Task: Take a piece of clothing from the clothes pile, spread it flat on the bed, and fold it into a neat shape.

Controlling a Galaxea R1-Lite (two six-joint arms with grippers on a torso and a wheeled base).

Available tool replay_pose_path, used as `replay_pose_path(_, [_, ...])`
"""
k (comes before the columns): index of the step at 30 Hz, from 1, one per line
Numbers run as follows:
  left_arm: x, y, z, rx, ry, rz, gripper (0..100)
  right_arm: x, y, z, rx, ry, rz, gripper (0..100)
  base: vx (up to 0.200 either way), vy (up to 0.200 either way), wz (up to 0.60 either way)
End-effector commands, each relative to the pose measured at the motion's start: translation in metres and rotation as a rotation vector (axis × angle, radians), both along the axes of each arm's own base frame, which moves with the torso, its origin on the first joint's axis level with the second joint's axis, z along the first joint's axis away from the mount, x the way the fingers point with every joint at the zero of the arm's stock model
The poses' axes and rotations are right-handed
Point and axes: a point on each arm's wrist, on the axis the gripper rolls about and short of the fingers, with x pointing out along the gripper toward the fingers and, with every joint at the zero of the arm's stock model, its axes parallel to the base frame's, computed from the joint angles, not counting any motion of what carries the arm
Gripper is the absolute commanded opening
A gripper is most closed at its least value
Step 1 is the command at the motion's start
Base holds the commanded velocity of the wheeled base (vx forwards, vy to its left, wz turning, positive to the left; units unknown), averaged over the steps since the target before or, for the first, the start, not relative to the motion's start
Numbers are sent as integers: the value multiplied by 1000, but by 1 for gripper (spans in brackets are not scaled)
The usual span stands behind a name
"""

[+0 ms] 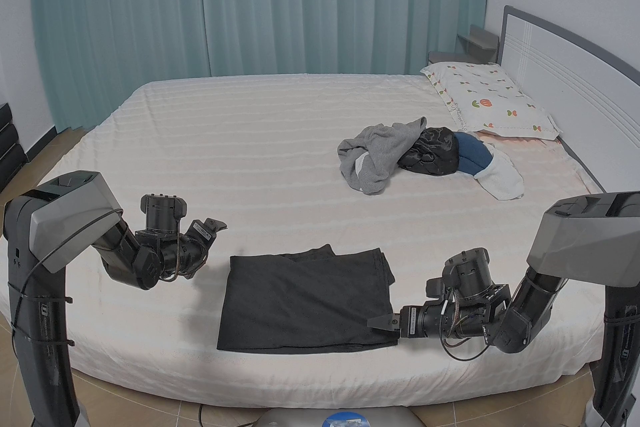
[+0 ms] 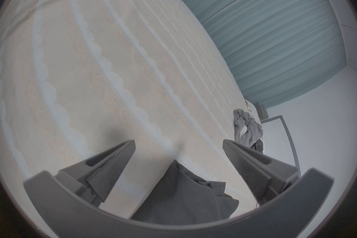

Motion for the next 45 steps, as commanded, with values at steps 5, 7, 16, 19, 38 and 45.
replay_pose_path(5, [-1,0,0,-1,2,3,100,49,2,20,125,-73,-123,100,0,0,0])
replay_pose_path(7, [-1,0,0,-1,2,1,100,64,1,18,138,-85,-145,100,0,0,0])
replay_pose_path(16, [-2,0,0,0,3,0,100,112,9,8,112,-125,-238,100,0,0,0])
replay_pose_path(19, [-2,-1,0,0,3,-1,100,119,19,-1,96,-138,-253,100,0,0,0])
replay_pose_path(38, [-1,-1,-1,2,3,-1,100,143,23,2,89,-139,-265,0,0,0,0])
replay_pose_path(45, [-1,-2,-1,3,4,-3,100,146,20,4,94,-145,-276,0,0,0,0])
